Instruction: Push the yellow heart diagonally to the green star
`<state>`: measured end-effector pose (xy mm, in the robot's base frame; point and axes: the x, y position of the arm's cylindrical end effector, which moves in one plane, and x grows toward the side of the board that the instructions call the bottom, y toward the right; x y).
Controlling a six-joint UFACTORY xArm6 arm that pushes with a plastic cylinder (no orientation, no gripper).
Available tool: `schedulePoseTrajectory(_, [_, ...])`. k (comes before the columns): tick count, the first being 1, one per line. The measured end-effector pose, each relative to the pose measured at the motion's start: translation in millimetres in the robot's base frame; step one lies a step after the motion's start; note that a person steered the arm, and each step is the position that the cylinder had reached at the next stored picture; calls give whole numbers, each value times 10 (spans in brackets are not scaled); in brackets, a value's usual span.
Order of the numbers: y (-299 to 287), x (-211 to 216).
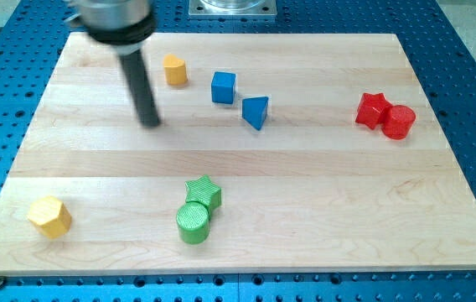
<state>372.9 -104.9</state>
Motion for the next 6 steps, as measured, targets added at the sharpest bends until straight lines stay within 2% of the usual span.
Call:
schedulePoseTrajectory(1, [484,-666])
schedulePoseTrajectory(2, [386,-788])
schedulePoseTrajectory(3, [-178,-775])
schedulePoseTrajectory(4, [-431,-822])
schedulePoseTrajectory(5, [-375,-883])
schedulePoseTrajectory(6, [-871,-609])
